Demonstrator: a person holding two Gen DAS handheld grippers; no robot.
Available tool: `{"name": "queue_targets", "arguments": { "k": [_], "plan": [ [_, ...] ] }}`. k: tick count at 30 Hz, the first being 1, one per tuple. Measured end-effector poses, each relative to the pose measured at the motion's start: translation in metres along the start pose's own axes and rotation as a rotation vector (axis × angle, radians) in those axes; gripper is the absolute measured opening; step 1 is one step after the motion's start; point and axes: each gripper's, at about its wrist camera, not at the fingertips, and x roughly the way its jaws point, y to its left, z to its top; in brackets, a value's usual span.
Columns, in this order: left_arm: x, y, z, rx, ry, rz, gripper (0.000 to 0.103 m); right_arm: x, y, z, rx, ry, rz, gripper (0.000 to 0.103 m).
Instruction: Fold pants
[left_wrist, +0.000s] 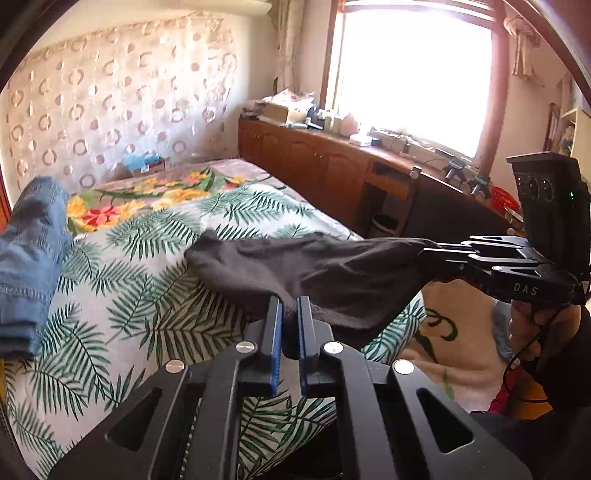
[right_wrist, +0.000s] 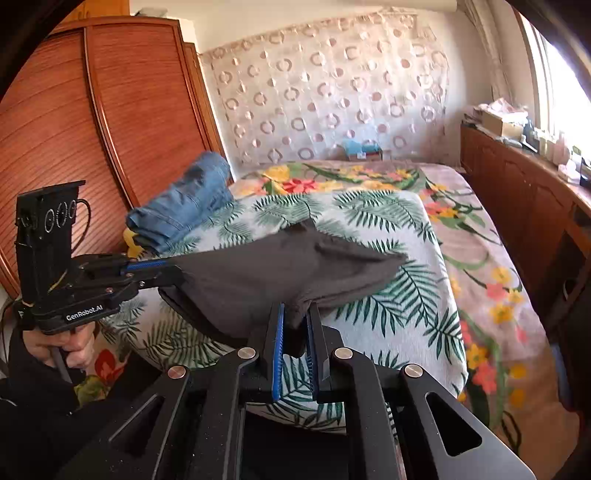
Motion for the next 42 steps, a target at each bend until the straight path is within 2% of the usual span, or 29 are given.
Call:
{"name": "queue_targets", "arguments": {
  "k": [4,10,20,36,42],
  "plan": [
    [-0.006,-0.008,0.015,0.036,-0.033,-0.003,0.008,-0.008,0.001,0.003,-0.006,-0.034,0.003,0.011],
    [0.006,-0.002,0.030,0.042,-0.045,-0.003,0.007,-0.001,-0.006,0.007,0.001,-0.058,-0.018,0.011],
    [0.055,0.035,0.041,-0.016,0.006,0.047,0.007,0.044,-0.022,0.016,0.029,-0.039,-0.066,0.011],
    [0.107,0.059,0.044,-0.033,0.107,0.067,0.007,0.087,-0.030,0.038,0.026,0.032,-0.104,0.011],
    [0.122,0.069,0.052,-0.047,0.122,0.072,0.007,0.103,-0.037,0.050,0.035,0.056,-0.114,0.011]
  ]
}}
